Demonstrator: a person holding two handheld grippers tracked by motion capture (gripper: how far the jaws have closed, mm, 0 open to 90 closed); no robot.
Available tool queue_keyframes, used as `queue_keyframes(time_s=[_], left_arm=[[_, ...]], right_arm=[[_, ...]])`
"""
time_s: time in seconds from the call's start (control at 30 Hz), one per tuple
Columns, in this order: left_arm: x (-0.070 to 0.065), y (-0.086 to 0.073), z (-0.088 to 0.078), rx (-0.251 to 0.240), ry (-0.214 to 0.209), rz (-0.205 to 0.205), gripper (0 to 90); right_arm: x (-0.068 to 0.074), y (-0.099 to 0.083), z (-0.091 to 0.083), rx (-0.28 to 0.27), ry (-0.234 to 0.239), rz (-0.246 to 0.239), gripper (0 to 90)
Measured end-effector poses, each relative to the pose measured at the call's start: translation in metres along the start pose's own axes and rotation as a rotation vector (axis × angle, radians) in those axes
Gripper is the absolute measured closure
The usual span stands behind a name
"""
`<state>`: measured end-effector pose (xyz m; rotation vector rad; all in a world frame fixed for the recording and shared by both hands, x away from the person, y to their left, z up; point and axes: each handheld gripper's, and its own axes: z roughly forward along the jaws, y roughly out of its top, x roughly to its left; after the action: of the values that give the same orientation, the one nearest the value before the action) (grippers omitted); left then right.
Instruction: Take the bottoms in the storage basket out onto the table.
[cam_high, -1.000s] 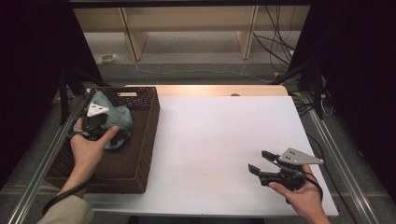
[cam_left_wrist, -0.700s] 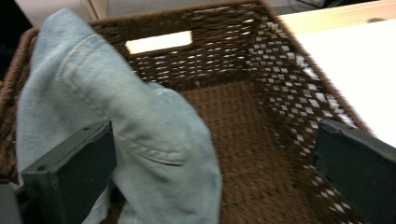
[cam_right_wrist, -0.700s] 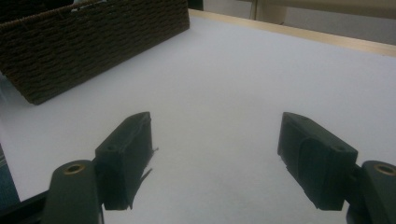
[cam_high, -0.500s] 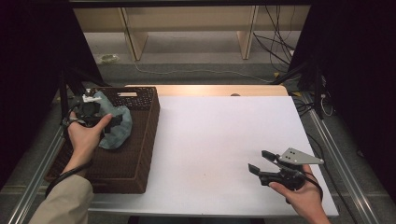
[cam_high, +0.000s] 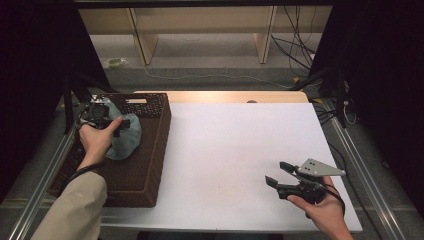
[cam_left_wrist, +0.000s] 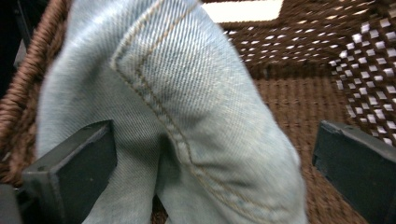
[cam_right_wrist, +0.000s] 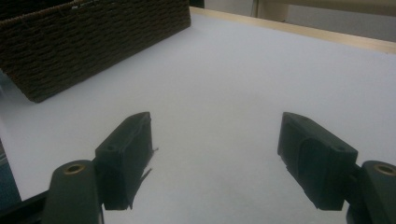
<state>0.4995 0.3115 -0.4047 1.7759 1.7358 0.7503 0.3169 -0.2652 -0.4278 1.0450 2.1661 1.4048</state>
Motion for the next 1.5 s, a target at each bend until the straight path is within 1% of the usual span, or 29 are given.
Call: queue_keyframes(time_s=[0.03, 0.1, 0.13, 0.17, 0.2, 0.33, 0.37, 0.4, 0.43, 0.47, 0.53, 0.57, 0.67, 0.7, 0.77, 0.83, 0.93, 1.0, 1.03, 1.17, 1.23, 1.37, 1.4, 1.43, 1.47, 1.5], left_arm=[[0.0, 0.0, 0.004, 0.011, 0.007, 0.002, 0.0], [0.0, 0.001, 0.009, 0.018, 0.018, 0.003, 0.0], [-0.001, 0.002, 0.012, 0.024, 0.03, 0.003, 0.0], [-0.001, 0.002, 0.012, 0.024, 0.03, 0.003, 0.0], [-0.001, 0.002, 0.015, 0.024, 0.037, -0.009, 0.0], [-0.001, 0.002, 0.018, 0.029, 0.05, -0.015, 0.0], [-0.001, 0.001, 0.019, 0.036, 0.055, -0.019, 0.4], [-0.001, 0.0, 0.02, 0.04, 0.062, -0.032, 2.6], [-0.001, -0.001, 0.02, 0.042, 0.067, -0.051, 6.5], [0.0, -0.002, 0.021, 0.038, 0.061, -0.059, 10.5], [0.0, -0.004, 0.021, 0.029, 0.055, -0.071, 19.3], [0.0, -0.005, 0.02, 0.027, 0.058, -0.069, 24.8], [0.002, -0.007, 0.017, 0.014, 0.048, -0.078, 48.8], [0.003, -0.007, 0.016, 0.015, 0.05, -0.072, 56.1], [0.005, -0.009, 0.015, 0.011, 0.045, -0.076, 66.0], [0.007, -0.011, 0.014, 0.008, 0.036, -0.079, 70.9], [0.01, -0.012, 0.01, 0.004, 0.025, -0.081, 72.0], [0.011, -0.013, 0.005, -0.018, 0.012, -0.093, 72.6], [0.011, -0.013, 0.005, -0.018, 0.012, -0.093, 72.7], [0.011, -0.015, -0.004, -0.053, 0.0, -0.067, 72.9], [0.011, -0.017, -0.009, -0.068, -0.012, -0.067, 73.0], [0.01, -0.021, -0.016, -0.087, -0.019, -0.055, 73.3], [0.009, -0.022, -0.019, -0.093, -0.027, -0.06, 73.3], [0.008, -0.025, -0.023, -0.114, -0.042, -0.076, 73.4], [0.008, -0.027, -0.025, -0.124, -0.045, -0.078, 73.5], [0.008, -0.027, -0.025, -0.124, -0.045, -0.078, 73.7]], right_arm=[[0.0, 0.0, 0.0, 0.0, 0.001, -0.001, 27.3], [0.0, 0.0, 0.0, 0.0, 0.004, -0.004, 27.3], [0.0, 0.0, 0.0, 0.0, 0.005, -0.003, 27.3], [0.0, 0.0, 0.0, 0.0, 0.005, -0.003, 27.3], [0.0, 0.0, 0.0, 0.001, 0.004, -0.003, 27.3], [0.0, 0.0, 0.0, 0.002, 0.009, -0.003, 27.4], [0.0, 0.0, 0.0, 0.004, 0.01, -0.003, 27.4], [0.0, 0.0, 0.0, 0.005, 0.011, -0.004, 27.4], [0.0, 0.0, 0.0, 0.005, 0.012, -0.004, 27.4], [0.0, 0.0, 0.0, 0.005, 0.013, -0.004, 27.4], [0.0, 0.0, 0.0, 0.006, 0.015, -0.004, 27.5], [0.0, 0.0, 0.0, 0.007, 0.015, -0.005, 27.5], [0.0, -0.001, 0.001, 0.007, 0.017, -0.004, 27.7], [0.0, -0.001, 0.001, 0.008, 0.019, -0.004, 27.7], [0.0, -0.001, 0.001, 0.009, 0.023, -0.006, 27.7], [0.0, -0.001, 0.0, 0.01, 0.026, -0.004, 27.8], [0.0, -0.001, 0.001, 0.01, 0.029, -0.002, 27.8], [0.0, -0.001, 0.001, 0.01, 0.03, -0.001, 27.9], [0.0, -0.001, 0.001, 0.012, 0.029, 0.0, 27.9], [0.0, -0.001, 0.002, 0.015, 0.033, -0.004, 27.9], [0.0, -0.001, 0.002, 0.015, 0.031, -0.005, 27.9], [0.0, -0.001, 0.003, 0.016, 0.03, -0.002, 28.0], [0.0, -0.001, 0.002, 0.015, 0.03, -0.003, 28.1], [0.0, -0.001, 0.002, 0.015, 0.031, -0.002, 28.0], [0.0, -0.001, 0.003, 0.015, 0.031, -0.001, 28.0], [0.0, -0.001, 0.003, 0.015, 0.031, -0.001, 28.0]])
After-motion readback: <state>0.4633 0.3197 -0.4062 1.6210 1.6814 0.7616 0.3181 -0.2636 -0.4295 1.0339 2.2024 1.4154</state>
